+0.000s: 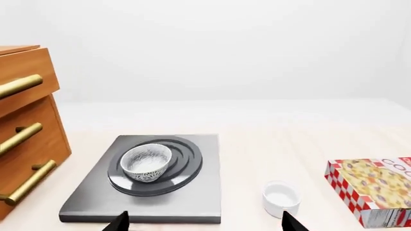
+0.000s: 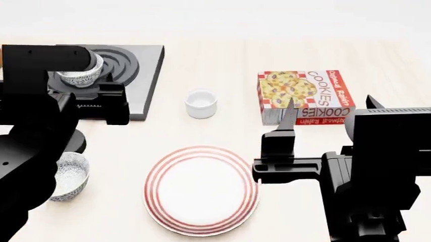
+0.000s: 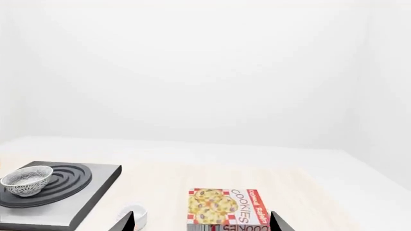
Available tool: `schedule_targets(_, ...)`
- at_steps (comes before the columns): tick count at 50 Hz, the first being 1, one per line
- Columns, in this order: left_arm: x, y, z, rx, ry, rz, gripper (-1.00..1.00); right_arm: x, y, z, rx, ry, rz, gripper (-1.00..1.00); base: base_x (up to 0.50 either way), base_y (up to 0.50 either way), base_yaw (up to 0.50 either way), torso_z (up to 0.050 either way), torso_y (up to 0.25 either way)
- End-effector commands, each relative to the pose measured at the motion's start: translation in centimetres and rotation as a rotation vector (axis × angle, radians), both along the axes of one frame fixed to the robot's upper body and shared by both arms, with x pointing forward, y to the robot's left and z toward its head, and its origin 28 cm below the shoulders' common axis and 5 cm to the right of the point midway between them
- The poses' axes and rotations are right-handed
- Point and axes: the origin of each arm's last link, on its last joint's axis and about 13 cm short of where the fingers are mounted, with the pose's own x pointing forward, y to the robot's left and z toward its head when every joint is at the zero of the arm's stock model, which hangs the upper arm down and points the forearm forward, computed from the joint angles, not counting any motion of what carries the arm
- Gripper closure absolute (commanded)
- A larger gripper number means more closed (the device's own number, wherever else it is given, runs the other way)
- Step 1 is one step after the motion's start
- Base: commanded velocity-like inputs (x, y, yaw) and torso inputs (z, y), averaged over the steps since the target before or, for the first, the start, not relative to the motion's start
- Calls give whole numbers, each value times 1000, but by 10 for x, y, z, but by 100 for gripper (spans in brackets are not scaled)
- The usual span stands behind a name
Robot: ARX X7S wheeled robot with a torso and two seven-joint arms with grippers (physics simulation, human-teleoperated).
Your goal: Pick the akita bowl on the stove and place it on the plate.
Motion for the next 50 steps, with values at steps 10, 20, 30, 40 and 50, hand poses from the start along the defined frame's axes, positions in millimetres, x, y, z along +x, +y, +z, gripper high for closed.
schedule_targets(10, 0, -1, 0, -25, 0, -16, -100, 2, -2, -1, 17, -2, -5, -100, 312, -113, 0, 0, 0)
schedule_targets(20, 0, -1, 0, -25, 2, -15, -100, 1, -1, 0, 18, -5, 2, -100, 300, 0, 0, 0, 2)
schedule_targets(30, 0, -1, 0, -24, 2, -15, -100, 1, -1, 0, 20, -5, 2, -100, 354, 0, 0, 0, 0)
schedule_targets(40, 1, -1, 0, -25, 3, -13, -100, 2, -2, -1, 20, -5, 2, -100, 356, 0, 0, 0, 1)
schedule_targets(50, 1, -1, 0, -21, 1, -15, -100, 1, -1, 0, 19, -5, 2, -100, 355, 0, 0, 0, 1)
